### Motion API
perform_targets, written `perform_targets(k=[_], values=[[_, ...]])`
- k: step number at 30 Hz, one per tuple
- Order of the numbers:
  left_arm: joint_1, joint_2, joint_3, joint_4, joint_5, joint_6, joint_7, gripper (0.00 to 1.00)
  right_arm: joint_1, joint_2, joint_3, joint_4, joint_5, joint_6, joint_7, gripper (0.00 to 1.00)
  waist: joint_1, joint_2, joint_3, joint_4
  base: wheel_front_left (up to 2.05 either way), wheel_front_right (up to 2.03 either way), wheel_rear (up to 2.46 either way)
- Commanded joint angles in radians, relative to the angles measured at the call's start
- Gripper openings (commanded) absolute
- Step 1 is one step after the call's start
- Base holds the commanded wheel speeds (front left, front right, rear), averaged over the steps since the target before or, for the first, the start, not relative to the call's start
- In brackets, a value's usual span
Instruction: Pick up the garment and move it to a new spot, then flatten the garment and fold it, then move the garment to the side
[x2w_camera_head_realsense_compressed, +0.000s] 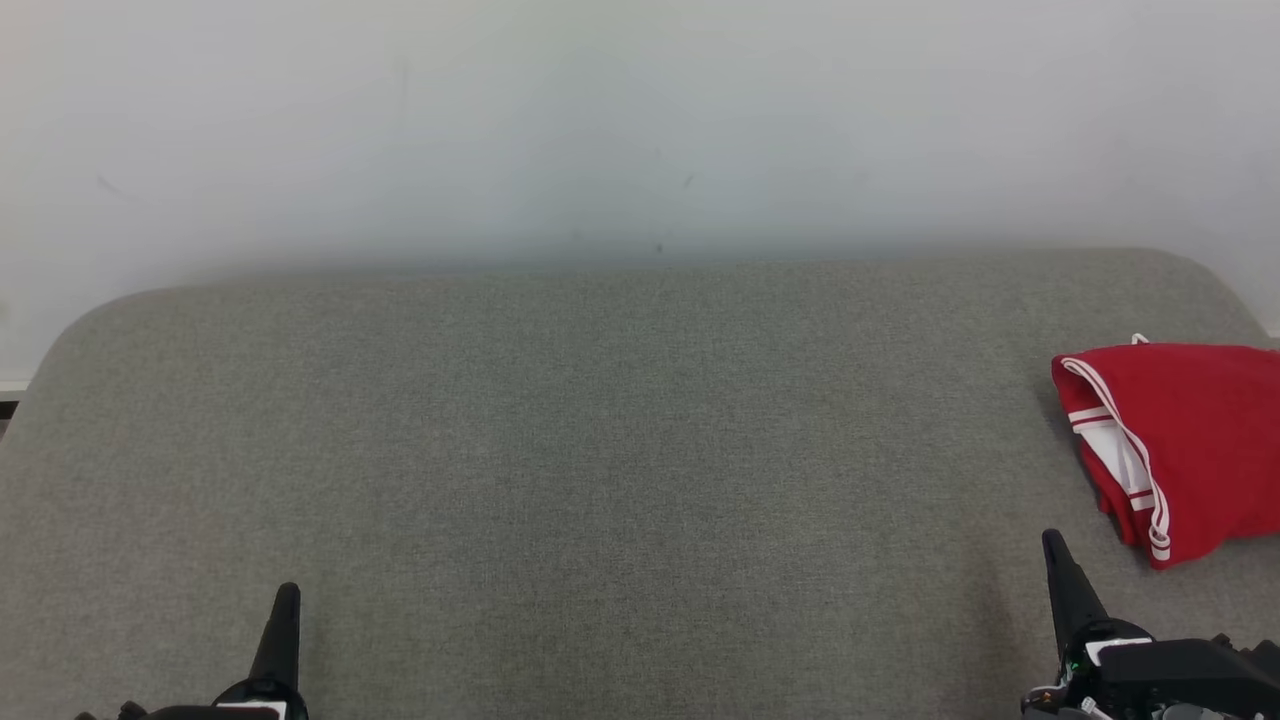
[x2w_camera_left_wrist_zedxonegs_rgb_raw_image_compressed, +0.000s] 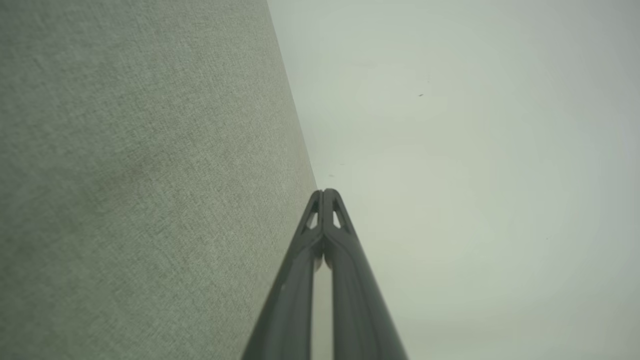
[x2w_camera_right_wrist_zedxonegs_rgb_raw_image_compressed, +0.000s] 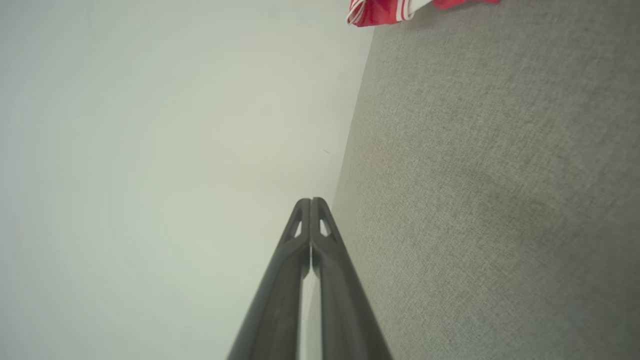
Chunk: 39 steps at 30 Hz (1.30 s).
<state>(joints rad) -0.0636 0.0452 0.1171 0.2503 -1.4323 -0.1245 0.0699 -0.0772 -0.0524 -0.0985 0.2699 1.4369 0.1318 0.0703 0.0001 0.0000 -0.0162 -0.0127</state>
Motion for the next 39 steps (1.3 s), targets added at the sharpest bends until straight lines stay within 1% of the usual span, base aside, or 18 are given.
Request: perform_targets(k=[1,25,39], values=[[-0.017,0.005,0.0,-0.005,-0.023,-0.007,0.006,0.0,-0.011,0.001,-0.004,-0.009,0.02,-0.002,0.006,0.0,-0.0001,0.0,0.001,0.001,0.0,0.0,0.0],[-0.052,0.007,-0.003,-0.007,-0.182,-0.007,0.048,0.0,-0.036,0.003,-0.018,-0.028,0.179,-0.002,0.046,0.0,-0.0001,0.0,0.019,0.012,0.0,0.0,0.0],[-0.052,0.007,-0.003,-0.007,-0.183,-0.008,0.046,0.0,-0.036,0.003,-0.017,-0.027,0.177,-0.002,0.047,0.0,-0.0001,0.0,0.019,0.013,0.0,0.0,0.0]])
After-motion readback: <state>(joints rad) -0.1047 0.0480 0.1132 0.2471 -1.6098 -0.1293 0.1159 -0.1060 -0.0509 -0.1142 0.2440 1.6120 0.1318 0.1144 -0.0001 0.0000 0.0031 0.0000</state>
